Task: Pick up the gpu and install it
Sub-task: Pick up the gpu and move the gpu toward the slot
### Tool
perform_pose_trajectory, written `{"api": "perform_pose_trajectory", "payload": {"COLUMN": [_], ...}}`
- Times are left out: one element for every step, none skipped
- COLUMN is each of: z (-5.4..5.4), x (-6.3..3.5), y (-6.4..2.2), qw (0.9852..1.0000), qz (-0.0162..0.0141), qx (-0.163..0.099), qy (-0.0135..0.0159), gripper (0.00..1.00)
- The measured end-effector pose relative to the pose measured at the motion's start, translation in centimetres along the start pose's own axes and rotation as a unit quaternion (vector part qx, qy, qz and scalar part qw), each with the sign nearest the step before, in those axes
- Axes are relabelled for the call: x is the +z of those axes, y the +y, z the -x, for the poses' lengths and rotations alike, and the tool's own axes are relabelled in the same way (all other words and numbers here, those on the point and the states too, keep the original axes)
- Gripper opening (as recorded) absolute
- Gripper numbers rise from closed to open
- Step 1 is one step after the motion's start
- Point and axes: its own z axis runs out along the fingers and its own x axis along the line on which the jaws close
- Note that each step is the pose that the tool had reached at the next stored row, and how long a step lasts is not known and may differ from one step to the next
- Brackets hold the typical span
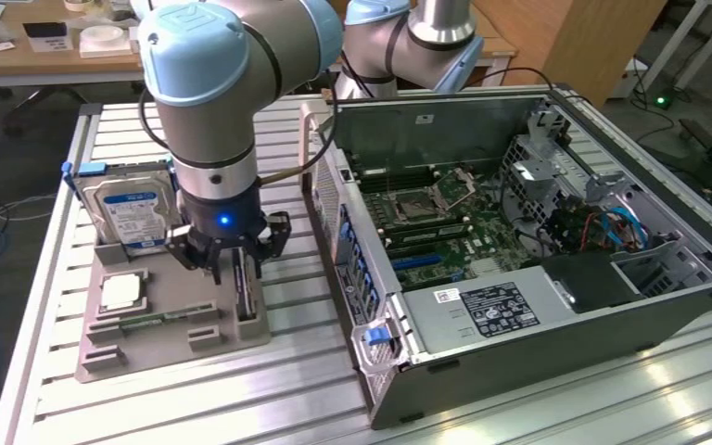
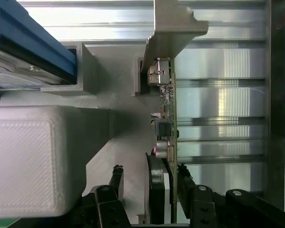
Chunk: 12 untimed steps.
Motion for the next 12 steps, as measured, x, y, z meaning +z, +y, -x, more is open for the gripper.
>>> {"api": "perform_pose_trajectory", "payload": {"z": [-0.01,0.0,0.0,0.0,0.01,0.02,0.04,0.05,0.06,0.06,0.07,0.07], "x": [0.0,0.0,0.0,0.0,0.0,0.0,0.0,0.0,0.0,0.0,0.0,0.0], "y": [-0.01,-0.02,-0.02,-0.02,-0.03,-0.03,-0.04,-0.04,-0.04,-0.04,-0.04,-0.04], "qw": [1.0,1.0,1.0,1.0,1.0,1.0,1.0,1.0,1.0,1.0,1.0,1.0], "qz": [0.0,0.0,0.0,0.0,0.0,0.0,0.0,0.0001,0.0,0.0001,0.0002,0.0006], "qx": [-0.002,-0.004,-0.005,-0.005,-0.005,-0.005,-0.005,-0.005,-0.005,-0.005,-0.005,-0.005], "qy": [0.0001,0.0002,0.0002,0.0003,0.0003,0.0003,0.0003,0.0003,0.0003,0.0003,0.0004,0.0006], "gripper": [0.56,0.56,0.56,0.56,0.56,0.55,0.55,0.55,0.48,0.48,0.48,0.48]}}
